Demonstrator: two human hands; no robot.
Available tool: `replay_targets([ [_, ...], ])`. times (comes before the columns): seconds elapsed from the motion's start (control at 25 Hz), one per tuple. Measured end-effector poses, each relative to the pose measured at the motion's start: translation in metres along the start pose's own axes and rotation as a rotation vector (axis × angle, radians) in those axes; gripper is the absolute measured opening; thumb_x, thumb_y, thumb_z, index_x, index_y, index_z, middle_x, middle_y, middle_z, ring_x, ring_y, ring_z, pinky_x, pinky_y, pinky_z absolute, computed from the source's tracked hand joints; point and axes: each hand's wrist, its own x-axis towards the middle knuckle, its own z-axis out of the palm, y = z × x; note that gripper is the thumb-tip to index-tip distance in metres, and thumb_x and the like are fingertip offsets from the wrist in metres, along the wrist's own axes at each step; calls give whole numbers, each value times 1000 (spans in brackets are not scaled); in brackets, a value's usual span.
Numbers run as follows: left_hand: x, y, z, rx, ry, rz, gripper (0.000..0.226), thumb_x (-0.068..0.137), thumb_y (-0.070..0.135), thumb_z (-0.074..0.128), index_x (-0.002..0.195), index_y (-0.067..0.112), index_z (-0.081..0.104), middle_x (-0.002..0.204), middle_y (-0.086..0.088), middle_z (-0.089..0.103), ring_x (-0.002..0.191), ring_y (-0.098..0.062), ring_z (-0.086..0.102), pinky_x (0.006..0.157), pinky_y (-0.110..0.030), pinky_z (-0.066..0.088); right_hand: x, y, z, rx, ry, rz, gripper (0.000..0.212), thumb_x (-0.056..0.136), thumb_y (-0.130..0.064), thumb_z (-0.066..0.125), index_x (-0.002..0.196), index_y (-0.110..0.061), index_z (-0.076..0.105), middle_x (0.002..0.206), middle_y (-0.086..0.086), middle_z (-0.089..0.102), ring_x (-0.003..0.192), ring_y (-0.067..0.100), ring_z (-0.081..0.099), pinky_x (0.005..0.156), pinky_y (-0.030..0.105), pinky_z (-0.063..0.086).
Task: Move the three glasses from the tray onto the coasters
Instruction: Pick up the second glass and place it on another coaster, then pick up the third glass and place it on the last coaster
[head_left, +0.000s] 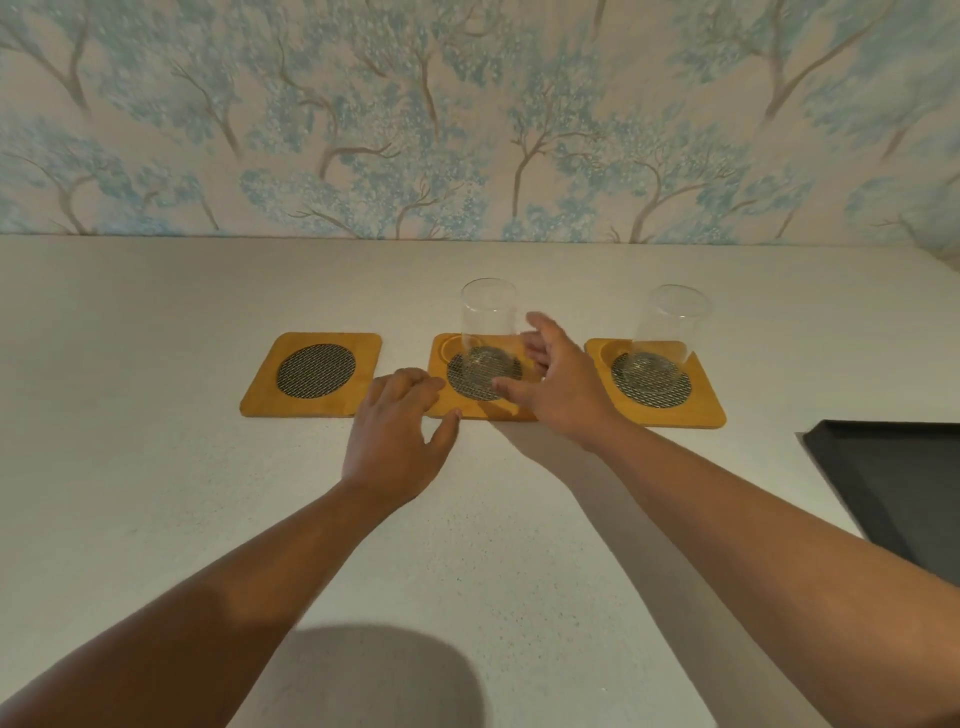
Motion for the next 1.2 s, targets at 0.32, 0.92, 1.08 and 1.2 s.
replay_targets([
  [0.32, -7, 165, 32, -176, -122, 485, 31, 93, 36, 57, 113, 19, 73, 112, 4, 69, 108, -21, 58, 92, -36, 44, -130, 17, -149, -664, 147, -181, 25, 90, -17, 71, 115, -13, 72, 105, 6, 74, 94, 29, 68, 77, 40, 54],
  [0.92, 17, 443, 169, -117, -595, 867, 56, 98, 55, 48, 143, 22, 56, 149, -3, 52, 138, -22, 44, 107, -41, 40, -290, 156, -421, -1059, 445, 273, 28, 88, -16, 68, 115, -9, 70, 123, 7, 68, 114, 28, 61, 96, 42, 50],
  [1.08, 23, 489, 207, -2, -666, 890, 66, 97, 67, 38, 153, 31, 40, 162, -2, 34, 150, -26, 26, 115, -49, 29, -292, 185, -464, -1178, 516, 363, 54, 82, -25, 75, 132, -10, 62, 141, 13, 59, 132, 32, 51, 110, 45, 40],
  [1.2, 27, 505, 223, 59, -659, 927, 71, 95, 73, 28, 154, 33, 37, 163, -1, 33, 150, -28, 25, 114, -50, 28, -286, 199, -491, -1168, 586, 438, 68, 81, -33, 76, 141, -11, 54, 145, 15, 55, 133, 34, 49, 109, 48, 41],
])
